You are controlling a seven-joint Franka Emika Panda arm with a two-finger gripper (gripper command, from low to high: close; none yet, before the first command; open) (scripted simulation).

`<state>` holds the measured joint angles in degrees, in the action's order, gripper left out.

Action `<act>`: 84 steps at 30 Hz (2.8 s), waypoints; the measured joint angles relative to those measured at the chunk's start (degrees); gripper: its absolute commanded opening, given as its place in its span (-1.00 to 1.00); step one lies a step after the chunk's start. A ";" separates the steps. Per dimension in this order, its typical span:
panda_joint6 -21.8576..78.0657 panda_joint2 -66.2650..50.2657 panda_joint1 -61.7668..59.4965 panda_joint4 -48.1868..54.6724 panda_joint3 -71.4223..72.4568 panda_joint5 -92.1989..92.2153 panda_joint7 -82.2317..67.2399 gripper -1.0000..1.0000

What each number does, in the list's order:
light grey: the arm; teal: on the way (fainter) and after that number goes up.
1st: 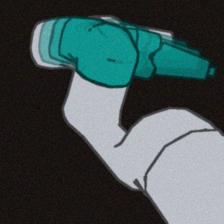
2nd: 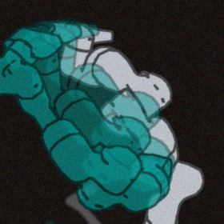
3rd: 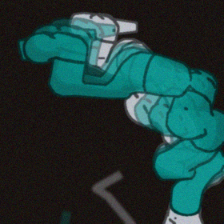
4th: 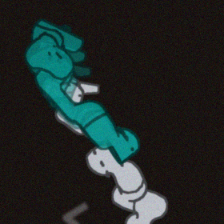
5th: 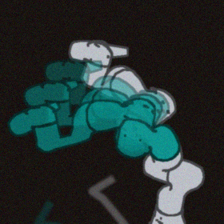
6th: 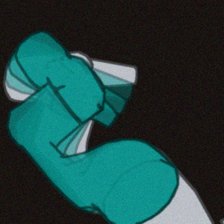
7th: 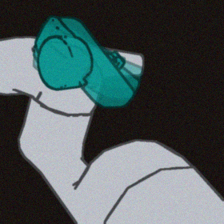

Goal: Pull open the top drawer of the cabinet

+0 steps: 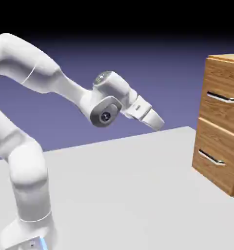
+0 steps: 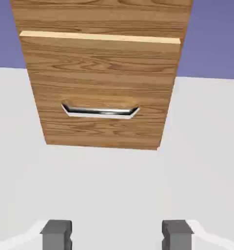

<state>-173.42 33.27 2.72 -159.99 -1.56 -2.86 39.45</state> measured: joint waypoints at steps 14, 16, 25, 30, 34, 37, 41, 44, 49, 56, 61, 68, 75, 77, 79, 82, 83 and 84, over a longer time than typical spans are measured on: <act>6.85 7.10 23.58 11.68 -18.10 -33.19 -34.88 0.00; 7.83 8.12 26.94 13.35 -20.69 -37.94 -39.87 0.00; 12.23 12.69 42.10 20.86 -32.32 -59.28 -62.29 0.00; 14.68 15.22 50.52 25.04 -38.79 -71.13 -74.75 0.00; 16.63 17.25 57.25 28.37 -43.96 -80.62 -84.72 0.00; 18.10 18.77 62.31 30.88 -47.84 -87.73 -92.20 0.00; 20.06 20.80 69.04 34.22 -53.01 -97.21 -102.16 0.00; 21.53 22.33 74.09 36.72 -56.88 -104.33 -109.64 0.00; 23.97 24.86 82.51 40.89 -63.35 -116.18 -122.10 0.00; 27.40 28.42 94.30 46.73 -72.40 -132.78 -139.54 0.00; 29.85 30.95 102.72 50.91 -78.86 -144.63 -152.00 0.00; 32.99 34.22 113.56 56.28 -87.19 -159.90 -168.04 0.00; 28.59 36.32 121.88 68.73 -90.21 -159.75 -170.77 0.00; 28.26 36.47 122.51 69.67 -90.44 -159.74 -170.97 -1.00; 29.03 36.15 121.16 67.60 -89.97 -159.85 -170.51 -1.00; 31.29 35.24 117.05 61.37 -88.44 -160.08 -169.22 -1.00; 32.03 34.96 115.65 59.30 -87.88 -160.06 -168.84 -1.00; 32.76 34.69 114.23 57.22 -87.30 -160.05 -168.46 -1.00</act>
<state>-140.66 67.96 116.95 -102.77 -88.86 -162.91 -129.01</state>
